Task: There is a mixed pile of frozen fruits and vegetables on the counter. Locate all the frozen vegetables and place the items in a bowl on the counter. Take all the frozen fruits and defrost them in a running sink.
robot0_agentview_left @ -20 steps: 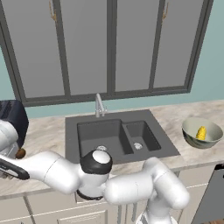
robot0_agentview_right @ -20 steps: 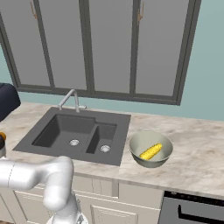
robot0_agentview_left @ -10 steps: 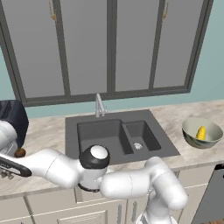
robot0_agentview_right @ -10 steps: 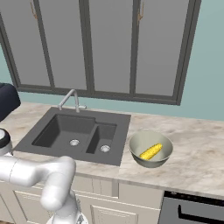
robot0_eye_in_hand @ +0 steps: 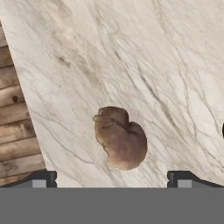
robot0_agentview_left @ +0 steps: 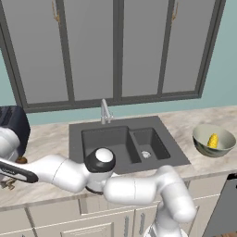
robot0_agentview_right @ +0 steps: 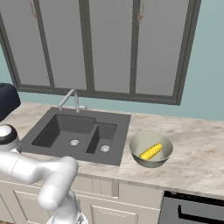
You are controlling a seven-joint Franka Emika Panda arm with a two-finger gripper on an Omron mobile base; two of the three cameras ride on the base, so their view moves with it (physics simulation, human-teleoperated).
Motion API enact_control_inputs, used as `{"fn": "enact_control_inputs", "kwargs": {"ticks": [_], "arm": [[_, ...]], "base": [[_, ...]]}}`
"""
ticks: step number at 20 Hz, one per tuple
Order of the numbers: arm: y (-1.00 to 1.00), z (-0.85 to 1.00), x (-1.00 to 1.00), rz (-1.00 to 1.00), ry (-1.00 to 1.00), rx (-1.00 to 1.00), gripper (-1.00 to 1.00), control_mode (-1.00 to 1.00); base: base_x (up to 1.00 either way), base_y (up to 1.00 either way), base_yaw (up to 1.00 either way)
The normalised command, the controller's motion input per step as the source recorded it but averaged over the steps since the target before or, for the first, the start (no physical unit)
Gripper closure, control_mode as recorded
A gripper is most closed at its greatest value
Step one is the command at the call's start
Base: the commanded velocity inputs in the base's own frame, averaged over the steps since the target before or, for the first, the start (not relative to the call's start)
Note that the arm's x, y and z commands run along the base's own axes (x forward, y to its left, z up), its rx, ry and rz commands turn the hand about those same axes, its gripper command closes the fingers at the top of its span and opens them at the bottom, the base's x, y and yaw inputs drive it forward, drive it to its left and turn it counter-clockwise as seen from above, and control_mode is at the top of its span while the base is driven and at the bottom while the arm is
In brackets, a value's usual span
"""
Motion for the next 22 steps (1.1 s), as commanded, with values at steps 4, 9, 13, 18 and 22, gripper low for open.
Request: {"fn": "enact_control_inputs", "kwargs": {"ticks": [4, 9, 13, 18, 22], "arm": [[0.25, -0.04, 0.04, -0.01, 0.0, -0.02, -1.0, -1.0], [0.14, -0.03, 0.1, -0.01, -0.01, -0.01, -1.0, -1.0], [0.1, 0.0, 0.14, -0.02, 0.0, -0.01, -1.0, -1.0], [0.09, -0.06, 0.02, -0.01, 0.0, 0.0, -1.0, -1.0], [0.0, -0.13, -0.09, 0.0, 0.0, 0.0, -1.0, -1.0]], "base": [[0.0, 0.0, 0.0], [0.0, 0.0, 0.0], [0.0, 0.0, 0.0], [0.0, 0.0, 0.0], [0.0, 0.0, 0.0]]}}
